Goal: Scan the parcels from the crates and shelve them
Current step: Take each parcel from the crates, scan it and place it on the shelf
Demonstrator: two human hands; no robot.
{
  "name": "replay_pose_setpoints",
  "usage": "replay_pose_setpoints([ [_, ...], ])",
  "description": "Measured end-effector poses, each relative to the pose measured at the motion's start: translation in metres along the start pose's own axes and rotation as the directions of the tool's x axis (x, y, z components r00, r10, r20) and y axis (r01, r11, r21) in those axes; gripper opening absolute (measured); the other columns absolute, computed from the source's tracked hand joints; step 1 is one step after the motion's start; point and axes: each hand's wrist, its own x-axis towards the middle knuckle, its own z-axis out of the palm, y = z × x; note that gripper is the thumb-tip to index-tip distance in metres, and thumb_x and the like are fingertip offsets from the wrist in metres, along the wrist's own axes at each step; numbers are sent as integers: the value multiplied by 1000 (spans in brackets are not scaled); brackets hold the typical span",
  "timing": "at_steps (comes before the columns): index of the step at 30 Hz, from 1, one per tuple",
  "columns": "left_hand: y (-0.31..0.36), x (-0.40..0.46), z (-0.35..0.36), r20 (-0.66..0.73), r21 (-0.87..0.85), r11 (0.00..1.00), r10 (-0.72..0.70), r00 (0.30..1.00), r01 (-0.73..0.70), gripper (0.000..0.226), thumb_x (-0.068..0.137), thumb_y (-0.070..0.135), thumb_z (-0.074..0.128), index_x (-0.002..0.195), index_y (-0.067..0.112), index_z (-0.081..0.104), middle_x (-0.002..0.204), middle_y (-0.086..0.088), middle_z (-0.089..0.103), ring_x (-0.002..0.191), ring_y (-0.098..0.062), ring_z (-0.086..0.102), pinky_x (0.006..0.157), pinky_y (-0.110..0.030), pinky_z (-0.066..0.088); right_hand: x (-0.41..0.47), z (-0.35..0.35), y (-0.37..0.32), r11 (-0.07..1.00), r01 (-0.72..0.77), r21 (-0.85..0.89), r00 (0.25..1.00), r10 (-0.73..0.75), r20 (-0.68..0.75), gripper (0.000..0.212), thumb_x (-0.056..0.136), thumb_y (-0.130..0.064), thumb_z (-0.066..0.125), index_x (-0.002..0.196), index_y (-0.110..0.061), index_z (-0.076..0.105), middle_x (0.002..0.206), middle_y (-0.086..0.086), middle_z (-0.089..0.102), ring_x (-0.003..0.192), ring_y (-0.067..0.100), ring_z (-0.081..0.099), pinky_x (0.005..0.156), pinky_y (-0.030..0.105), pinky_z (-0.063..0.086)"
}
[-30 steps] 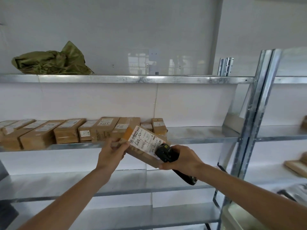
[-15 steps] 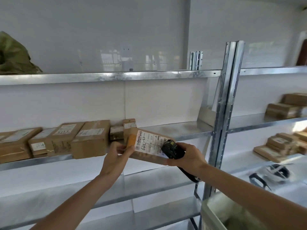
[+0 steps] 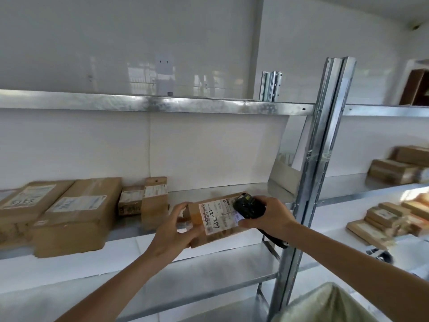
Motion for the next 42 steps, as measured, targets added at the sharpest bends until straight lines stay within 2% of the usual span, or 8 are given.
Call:
replay_pose_setpoints([
  [3, -8, 17, -2, -10, -57, 997, -57, 998, 56, 51, 82, 27, 83, 115, 53, 53, 120, 12, 63, 113, -21, 64, 79, -41, 64, 26, 7, 4, 1000, 7, -7, 1000, -7, 25, 56, 64, -40, 95, 115, -33, 74, 99, -15, 75, 93, 7, 67, 82, 26, 56],
  [7, -15, 22, 0, -42, -123, 981, -160, 986, 154, 41, 89, 17, 76, 115, 36, 51, 120, 5, 61, 104, -23, 68, 66, -34, 63, 54, 20, 5, 998, 43, -41, 998, -41, 50, 61, 47, -58, 87, 103, -38, 73, 91, -16, 75, 88, 9, 69, 85, 41, 60],
  [11, -17, 24, -3, -89, -138, 974, -192, 977, 179, 40, 89, 18, 75, 117, 26, 48, 119, 1, 60, 98, -26, 71, 64, -32, 62, 70, 30, 1, 992, 97, -80, 994, -92, 66, 53, 54, -54, 90, 100, -38, 70, 87, -16, 73, 84, 8, 67, 79, 42, 60],
  [19, -18, 32, 11, -244, -204, 960, -242, 939, 194, 47, 89, 23, 75, 116, 18, 38, 123, -1, 56, 107, -33, 66, 68, -40, 63, 81, 47, -1, 983, 177, -58, 984, -174, 43, 80, 41, -79, 77, 110, -42, 63, 96, -21, 70, 90, 5, 66, 79, 36, 59],
  [29, -27, 41, 43, -386, -186, 929, -367, 846, 319, 50, 88, 35, 75, 125, 26, 43, 122, -5, 59, 94, -32, 71, 66, -39, 63, 79, 74, 12, 960, 276, 42, 934, -279, 222, 85, 56, -66, 91, 129, -38, 57, 115, -15, 71, 101, 8, 66, 84, 25, 56],
  [35, -34, 43, 55, -411, -112, 916, -395, 821, 385, 54, 88, 43, 72, 130, 30, 41, 120, -3, 58, 100, -32, 69, 86, -51, 59, 92, 81, 21, 953, 298, 55, 917, -302, 260, 90, 47, -70, 85, 128, -42, 59, 115, -17, 72, 100, 7, 67, 85, 31, 58],
  [39, -42, 44, 55, -437, -69, 921, -374, 818, 384, 46, 89, 46, 70, 125, 31, 45, 104, 0, 65, 94, -26, 69, 74, -41, 61, 99, 87, 24, 944, 320, 83, 904, -330, 272, 86, 48, -70, 77, 126, -39, 63, 112, -15, 74, 99, 8, 68, 86, 33, 58],
  [42, -43, 46, 54, -435, -38, 922, -362, 825, 384, 51, 87, 54, 65, 128, 31, 45, 110, 2, 63, 101, -27, 67, 74, -37, 59, 106, 90, 23, 939, 330, 100, 892, -345, 291, 76, 59, -56, 86, 129, -35, 62, 114, -14, 73, 101, 9, 67, 88, 31, 58],
])
